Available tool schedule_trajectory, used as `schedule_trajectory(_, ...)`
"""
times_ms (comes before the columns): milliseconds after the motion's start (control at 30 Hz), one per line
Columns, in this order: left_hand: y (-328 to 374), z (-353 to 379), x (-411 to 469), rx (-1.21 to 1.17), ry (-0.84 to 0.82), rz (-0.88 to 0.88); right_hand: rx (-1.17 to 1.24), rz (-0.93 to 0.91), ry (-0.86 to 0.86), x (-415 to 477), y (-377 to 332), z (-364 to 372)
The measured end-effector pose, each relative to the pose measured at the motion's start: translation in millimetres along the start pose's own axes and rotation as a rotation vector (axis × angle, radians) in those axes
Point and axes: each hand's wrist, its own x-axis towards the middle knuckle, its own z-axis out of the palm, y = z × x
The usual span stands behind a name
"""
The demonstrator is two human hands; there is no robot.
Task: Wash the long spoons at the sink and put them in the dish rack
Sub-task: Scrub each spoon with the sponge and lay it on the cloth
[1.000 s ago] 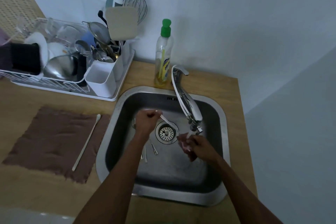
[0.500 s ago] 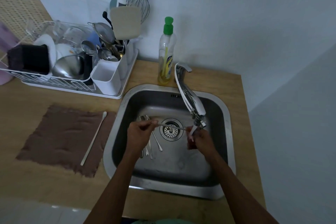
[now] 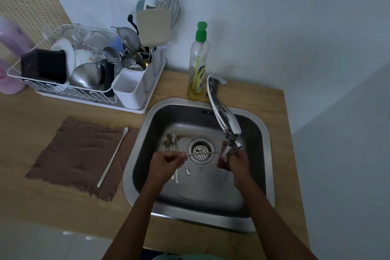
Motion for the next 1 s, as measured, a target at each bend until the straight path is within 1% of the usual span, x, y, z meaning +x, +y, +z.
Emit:
schedule_trajectory(67, -14, -6, 3, 0.05, -0.065, -0.136, -0.019, -0.016, -0.013, -3, -1, 1)
schedule_trajectory(133, -26, -12, 13, 0.184, -0.12, -0.284, -0.154, -0.096, -0.061, -5, -3, -1)
schedule_trajectory(167, -31, -12, 18, 0.241, -0.151, -0.333, -0.22, -0.141, -0.078, -6, -4, -2)
schedule_trajectory(233, -37, -4, 25, 0.273, -0.204, -0.354, -0.301, -0.239, -0.076, -9, -7, -8)
schedule_trajectory(300, -41, 13, 28, 0.287, -0.254, -0.296, -0.306, -0.322, -0.05, -16, -12, -16)
schedule_trajectory(367, -43, 33, 30, 0.313, -0.279, -0.217, -0.296, -0.365, -0.025, -19, -15, -28)
schedule_trajectory(467, -40, 60, 40, 0.342, -0.289, -0.086, -0.367, -0.417, 0.087, -17, -21, -48)
schedule_trajectory(533, -33, 77, 45, 0.356, -0.318, 0.028, -0.39, -0.422, 0.15, -17, -27, -60)
schedule_trajectory(600, -24, 94, 47, 0.392, -0.333, 0.135, -0.386, -0.418, 0.173, -16, -32, -68)
schedule_trajectory(700, -15, 114, 49, 0.477, -0.36, 0.213, -0.366, -0.398, 0.222, -10, -34, -78)
schedule_trajectory(867, -12, 116, 41, 0.575, -0.431, 0.338, -0.299, -0.299, 0.213, -1, -29, -78)
schedule_trajectory(967, -16, 103, 34, 0.579, -0.415, 0.363, -0.218, -0.212, 0.095, -4, -28, -72)
schedule_trajectory(1000, -18, 95, 32, 0.589, -0.394, 0.356, -0.228, -0.188, 0.045, -4, -28, -69)
